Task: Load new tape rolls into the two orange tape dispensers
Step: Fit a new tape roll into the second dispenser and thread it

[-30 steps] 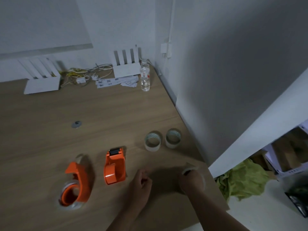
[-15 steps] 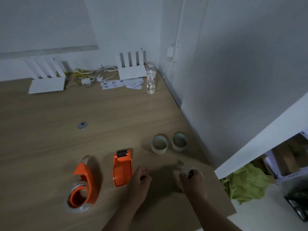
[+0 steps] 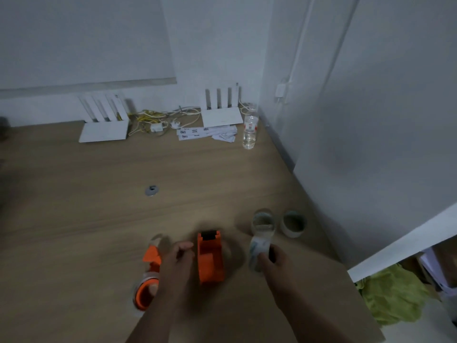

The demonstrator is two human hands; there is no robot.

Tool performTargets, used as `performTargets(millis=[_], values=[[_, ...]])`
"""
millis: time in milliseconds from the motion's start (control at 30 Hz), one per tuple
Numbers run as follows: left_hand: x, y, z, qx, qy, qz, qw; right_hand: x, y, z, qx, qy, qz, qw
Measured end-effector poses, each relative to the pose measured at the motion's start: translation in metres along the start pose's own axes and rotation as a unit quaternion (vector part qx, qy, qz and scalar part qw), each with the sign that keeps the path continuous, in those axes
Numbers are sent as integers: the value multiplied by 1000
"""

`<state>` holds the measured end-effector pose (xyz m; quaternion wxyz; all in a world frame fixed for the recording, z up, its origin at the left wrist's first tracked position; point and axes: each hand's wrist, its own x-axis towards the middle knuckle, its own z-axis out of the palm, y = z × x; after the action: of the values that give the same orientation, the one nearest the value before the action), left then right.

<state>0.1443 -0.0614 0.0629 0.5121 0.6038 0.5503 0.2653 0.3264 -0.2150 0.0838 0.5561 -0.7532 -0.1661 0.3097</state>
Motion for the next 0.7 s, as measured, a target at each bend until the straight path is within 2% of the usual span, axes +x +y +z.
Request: performTargets(millis=[133,233,300,367,700], values=[[2,-5,-4,30,-17,-83,996,-3,-10,23,42,-54,9,998],[-3,1,-1,42,-69,-136,987,-7,-14,37,62,-89,19,994],[-11,7,1,60,-112,-139,982,-9,-16,43,72,-106,24,991],[-16,7,6,46,-120,-122,984,-11,-17,49,75,-121,29,989],[-28,3,15,39,-80,-113,990,-23,-27,56,105,-137,35,984]])
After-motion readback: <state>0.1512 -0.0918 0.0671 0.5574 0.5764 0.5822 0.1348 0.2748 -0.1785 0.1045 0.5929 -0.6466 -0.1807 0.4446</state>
